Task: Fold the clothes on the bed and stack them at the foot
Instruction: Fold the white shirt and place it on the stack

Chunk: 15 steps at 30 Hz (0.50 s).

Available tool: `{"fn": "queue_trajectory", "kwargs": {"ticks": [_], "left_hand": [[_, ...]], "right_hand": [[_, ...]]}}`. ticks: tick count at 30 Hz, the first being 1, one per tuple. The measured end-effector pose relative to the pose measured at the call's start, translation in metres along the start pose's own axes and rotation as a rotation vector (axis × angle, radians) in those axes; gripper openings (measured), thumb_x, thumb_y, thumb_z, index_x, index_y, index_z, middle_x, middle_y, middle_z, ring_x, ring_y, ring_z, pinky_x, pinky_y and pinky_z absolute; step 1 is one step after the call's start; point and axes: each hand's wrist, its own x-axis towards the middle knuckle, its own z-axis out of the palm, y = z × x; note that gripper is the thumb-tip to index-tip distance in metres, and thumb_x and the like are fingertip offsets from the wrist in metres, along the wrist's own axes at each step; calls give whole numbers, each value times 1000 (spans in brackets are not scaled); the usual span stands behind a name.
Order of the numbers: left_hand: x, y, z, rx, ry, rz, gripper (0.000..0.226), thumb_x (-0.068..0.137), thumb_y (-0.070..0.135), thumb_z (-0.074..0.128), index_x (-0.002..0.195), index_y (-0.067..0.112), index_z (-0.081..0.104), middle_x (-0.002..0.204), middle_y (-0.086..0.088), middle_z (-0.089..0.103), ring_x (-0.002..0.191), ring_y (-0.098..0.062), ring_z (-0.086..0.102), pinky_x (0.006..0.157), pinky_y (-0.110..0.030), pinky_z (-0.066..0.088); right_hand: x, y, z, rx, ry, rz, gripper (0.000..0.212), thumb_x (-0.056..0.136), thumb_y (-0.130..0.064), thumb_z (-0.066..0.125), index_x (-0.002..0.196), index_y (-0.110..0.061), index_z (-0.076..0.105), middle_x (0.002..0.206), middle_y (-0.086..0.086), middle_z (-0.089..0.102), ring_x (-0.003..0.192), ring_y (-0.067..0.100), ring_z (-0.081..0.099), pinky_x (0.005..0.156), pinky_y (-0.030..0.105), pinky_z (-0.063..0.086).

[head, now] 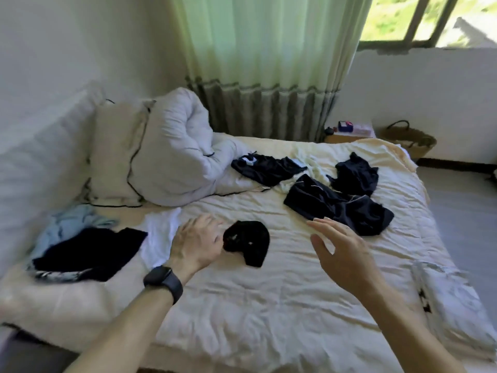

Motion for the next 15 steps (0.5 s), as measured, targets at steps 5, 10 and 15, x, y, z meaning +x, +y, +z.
{"fn": "queue_trajectory", "kwargs": {"ticks": [5,10,15], "left_hand": [[-64,-121,-62,-30,75,-229,43,96,37,54,137,30,58,146,4,50,126,-23,54,100,-38,44],[-102,-185,-94,-66,127,-360,43,97,39,53,139,30,56,149,4,46,132,-22,48,105,-38,42],[-102,-217,-111,-90,173,-410,43,98,37,52,141,30,54,150,5,45,133,-21,46,105,-36,41]], "right_hand": [[23,-110,36,31,-84,-168,30,98,-22,67,127,-26,72,130,-11,68,128,13,58,102,24,39],[50,-180,59,86,-114,-327,32,97,-22,67,129,-26,70,133,-11,66,129,14,57,105,36,47],[89,-216,82,111,-94,-468,30,95,-20,69,125,-22,73,129,-7,69,128,16,59,104,35,49]]}}
